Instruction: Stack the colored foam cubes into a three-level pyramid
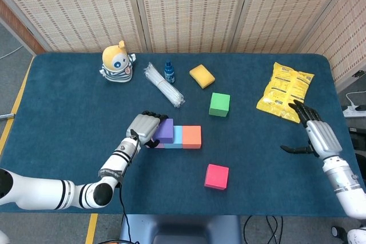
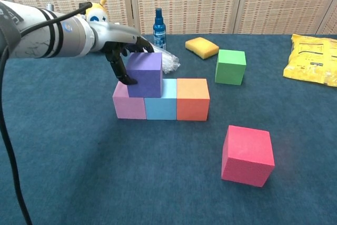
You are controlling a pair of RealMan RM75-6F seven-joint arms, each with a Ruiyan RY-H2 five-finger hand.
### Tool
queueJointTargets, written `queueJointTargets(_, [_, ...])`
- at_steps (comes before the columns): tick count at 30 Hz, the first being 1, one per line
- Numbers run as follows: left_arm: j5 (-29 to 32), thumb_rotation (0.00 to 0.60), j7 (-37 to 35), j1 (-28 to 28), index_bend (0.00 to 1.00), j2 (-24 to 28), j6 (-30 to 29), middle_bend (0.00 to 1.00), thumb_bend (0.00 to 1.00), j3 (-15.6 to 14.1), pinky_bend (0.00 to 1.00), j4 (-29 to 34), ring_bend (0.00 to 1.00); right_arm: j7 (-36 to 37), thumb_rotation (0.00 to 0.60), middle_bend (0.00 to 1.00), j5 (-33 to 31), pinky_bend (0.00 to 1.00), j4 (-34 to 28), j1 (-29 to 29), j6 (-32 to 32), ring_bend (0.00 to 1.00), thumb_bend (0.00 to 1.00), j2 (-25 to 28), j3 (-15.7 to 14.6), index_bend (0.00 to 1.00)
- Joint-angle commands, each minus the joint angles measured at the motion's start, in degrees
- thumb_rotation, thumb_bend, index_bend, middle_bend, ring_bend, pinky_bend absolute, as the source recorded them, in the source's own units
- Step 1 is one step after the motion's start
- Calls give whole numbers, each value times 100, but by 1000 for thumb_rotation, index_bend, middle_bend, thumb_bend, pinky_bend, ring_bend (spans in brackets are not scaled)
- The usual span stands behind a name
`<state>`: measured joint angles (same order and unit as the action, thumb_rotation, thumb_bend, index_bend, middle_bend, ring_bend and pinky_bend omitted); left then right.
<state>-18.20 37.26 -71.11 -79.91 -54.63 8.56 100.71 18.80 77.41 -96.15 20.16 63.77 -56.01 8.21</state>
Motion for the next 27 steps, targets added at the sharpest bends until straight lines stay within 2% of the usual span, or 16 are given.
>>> queueJointTargets(1, [-2,600,-7,2,141,1,-3,179,341,1,139,12,134,-2,600,78,-4,148,-4,4,-8,35,171,0,2,0])
queueJointTargets(5, [0,600,1,3,91,18,10,140,341,-18,137,47,105,-6,600,78,-3,148,-10,6,-7,35,172,-1,7,0])
queueJointTargets(8, [-29,600,-31,20,21,33,9,74,343,-16,135,78,52,-14,600,78,-6,148,-5,8,-9,36,171,-6,9,0])
queueJointTargets(13, [-70,600,-33,34,0,71,-8,1,347,-31,134,136,0,-12,600,78,-7,148,-1,14,-20,35,171,-11,9,0])
queueJointTargets(19, [-739,600,-445,472,0,545,-357,0,348,-47,127,773,0,25,600,78,-137,181,130,151,-233,35,171,-71,83,0])
queueJointTargets(27, [-1915,600,-988,1297,0,898,-1082,0,348,-310,109,914,0,-332,600,117,-654,227,574,803,-1118,58,171,-435,313,21])
